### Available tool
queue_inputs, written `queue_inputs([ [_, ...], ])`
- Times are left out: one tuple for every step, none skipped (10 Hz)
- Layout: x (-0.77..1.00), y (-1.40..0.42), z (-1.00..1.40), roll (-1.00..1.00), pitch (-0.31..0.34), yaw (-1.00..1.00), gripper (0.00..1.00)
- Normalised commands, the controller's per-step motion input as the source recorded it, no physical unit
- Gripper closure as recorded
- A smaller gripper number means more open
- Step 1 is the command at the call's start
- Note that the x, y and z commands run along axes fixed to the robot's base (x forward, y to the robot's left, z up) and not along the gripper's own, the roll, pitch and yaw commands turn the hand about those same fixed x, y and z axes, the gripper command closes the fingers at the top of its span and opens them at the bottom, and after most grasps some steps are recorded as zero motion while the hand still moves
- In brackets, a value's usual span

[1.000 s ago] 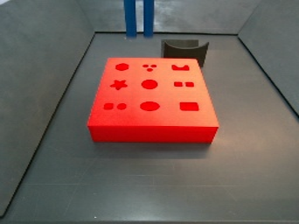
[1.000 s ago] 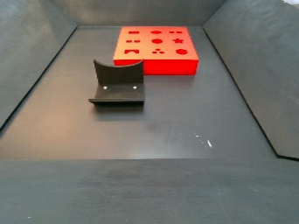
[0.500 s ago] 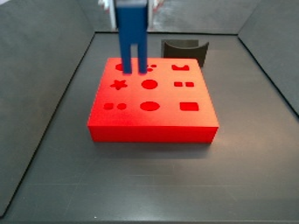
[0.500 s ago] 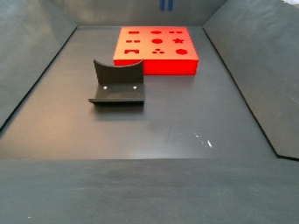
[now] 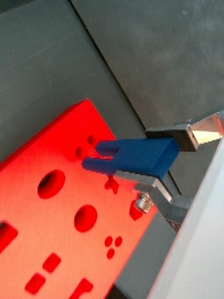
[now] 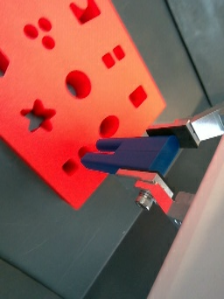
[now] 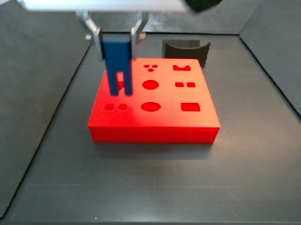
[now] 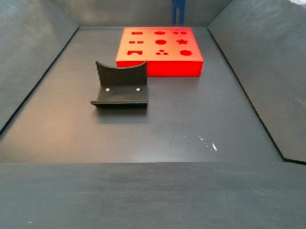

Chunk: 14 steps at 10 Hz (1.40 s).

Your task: Insert the square-circle object.

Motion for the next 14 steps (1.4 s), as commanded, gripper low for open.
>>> queue_inputs([
  [0.00, 0.00, -0.32, -0.20, -0.053, 0.00, 1.00],
  [-0.03, 0.00, -0.27, -0.26, -0.101, 0.01, 1.00],
  [-0.10, 0.00, -0.18, -0.14, -0.091, 0.00, 1.00],
  [-0.11, 0.00, -0.07, -0.05, -0.061, 0.00, 1.00],
  [-0.16, 0.00, 0.00, 0.00, 0.000, 0.00, 1.00],
  [-0.20, 0.01, -0.03, 0.00, -0.003, -0.03, 1.00],
  [-0.14, 0.03, -0.07, 0.00, -0.010, -0.01, 1.00],
  [-0.05, 0.05, -0.10, 0.00, -0.020, 0.00, 1.00],
  [0.00, 0.00, -0.09, 0.00, -0.021, 0.00, 1.00],
  [0.01, 0.00, -0.09, 0.00, -0.037, 0.00, 1.00],
  [0.02, 0.00, -0.15, 0.00, -0.029, 0.00, 1.00],
  [0.06, 0.00, -0.16, 0.00, -0.027, 0.00, 1.00],
  [0.08, 0.00, -0.13, 0.00, -0.011, 0.00, 1.00],
  [0.15, 0.00, -0.11, 0.00, 0.000, 0.00, 1.00],
])
